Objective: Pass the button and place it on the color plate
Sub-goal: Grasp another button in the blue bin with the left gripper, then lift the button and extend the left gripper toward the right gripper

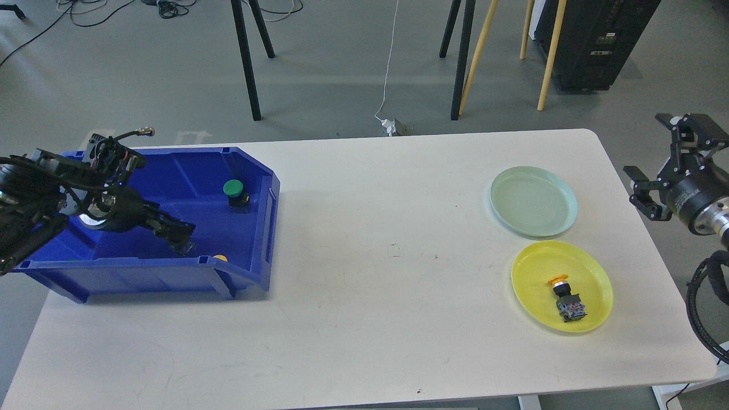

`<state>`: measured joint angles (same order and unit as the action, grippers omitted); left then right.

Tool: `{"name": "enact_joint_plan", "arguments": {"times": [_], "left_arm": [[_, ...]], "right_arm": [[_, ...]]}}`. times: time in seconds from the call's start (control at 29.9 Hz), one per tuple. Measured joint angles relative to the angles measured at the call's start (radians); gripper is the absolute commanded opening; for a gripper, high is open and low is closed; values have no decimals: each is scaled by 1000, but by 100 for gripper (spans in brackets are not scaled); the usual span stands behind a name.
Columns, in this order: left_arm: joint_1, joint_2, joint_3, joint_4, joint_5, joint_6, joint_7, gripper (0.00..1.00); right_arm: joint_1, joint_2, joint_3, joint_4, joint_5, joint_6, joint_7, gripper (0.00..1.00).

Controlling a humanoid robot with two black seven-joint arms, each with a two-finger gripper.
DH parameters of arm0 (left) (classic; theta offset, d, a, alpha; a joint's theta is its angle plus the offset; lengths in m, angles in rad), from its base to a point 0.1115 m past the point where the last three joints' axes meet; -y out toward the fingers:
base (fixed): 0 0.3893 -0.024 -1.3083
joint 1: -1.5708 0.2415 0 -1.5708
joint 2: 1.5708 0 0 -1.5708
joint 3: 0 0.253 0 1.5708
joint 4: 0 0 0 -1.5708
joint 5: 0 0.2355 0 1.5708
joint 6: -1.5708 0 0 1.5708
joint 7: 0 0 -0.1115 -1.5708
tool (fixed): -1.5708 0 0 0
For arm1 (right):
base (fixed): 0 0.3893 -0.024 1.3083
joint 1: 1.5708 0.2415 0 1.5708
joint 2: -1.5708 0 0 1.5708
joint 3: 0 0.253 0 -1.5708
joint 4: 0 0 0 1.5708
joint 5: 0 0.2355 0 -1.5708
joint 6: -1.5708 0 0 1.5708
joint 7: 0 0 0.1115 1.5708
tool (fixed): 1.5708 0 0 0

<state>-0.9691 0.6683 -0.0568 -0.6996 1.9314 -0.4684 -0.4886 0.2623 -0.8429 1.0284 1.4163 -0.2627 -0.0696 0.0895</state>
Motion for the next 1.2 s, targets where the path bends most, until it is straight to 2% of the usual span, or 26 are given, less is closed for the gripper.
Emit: {"name": "enact_joint_plan", "arguments": {"times": [0.27, 0.37, 0.47, 0.5, 0.57, 0.64, 0.67, 0.7, 0.74, 0.8, 0.84, 1.07, 1.2], "left_arm": [[24, -35, 2, 62, -2, 36, 0, 93], [29, -54, 4, 93, -2, 41, 0, 87], [32, -62, 5, 112, -1, 42, 0, 65], [34, -63, 5, 114, -1, 42, 0, 61], [36, -63, 5, 116, 0, 45, 0, 55], [37, -60, 5, 117, 2, 52, 0, 54], [39, -58, 5, 117, 3, 57, 0, 47], [41, -57, 5, 117, 4, 60, 0, 36], [42, -55, 7, 117, 4, 63, 0, 31], [42, -52, 11, 115, 4, 70, 0, 11], [42, -51, 13, 113, 4, 75, 0, 7], [26, -43, 21, 91, 0, 86, 0, 7], [-49, 51, -14, -54, -100, 35, 0, 7]], "right_arm": [[0, 4, 4, 2, 0, 5, -5, 100], [-6, 4, 4, 4, 0, 5, -4, 100], [-9, 4, 4, 5, 0, 5, -3, 100], [-9, 4, 3, 5, 0, 5, -3, 100], [-10, 4, 2, 5, 0, 5, -2, 100], [-11, 4, -1, 6, 0, 5, -2, 100], [-12, 4, -2, 6, 0, 4, -2, 100], [-14, 5, -3, 6, 0, 4, -1, 100], [-16, 5, -3, 6, 0, 4, 0, 100], [-20, 5, -4, 6, 0, 4, 1, 100], [-22, 5, -4, 6, 0, 4, 1, 100], [-33, 11, -5, 4, 0, 2, 4, 100], [-35, 11, -5, 4, 0, 2, 6, 100]]}}
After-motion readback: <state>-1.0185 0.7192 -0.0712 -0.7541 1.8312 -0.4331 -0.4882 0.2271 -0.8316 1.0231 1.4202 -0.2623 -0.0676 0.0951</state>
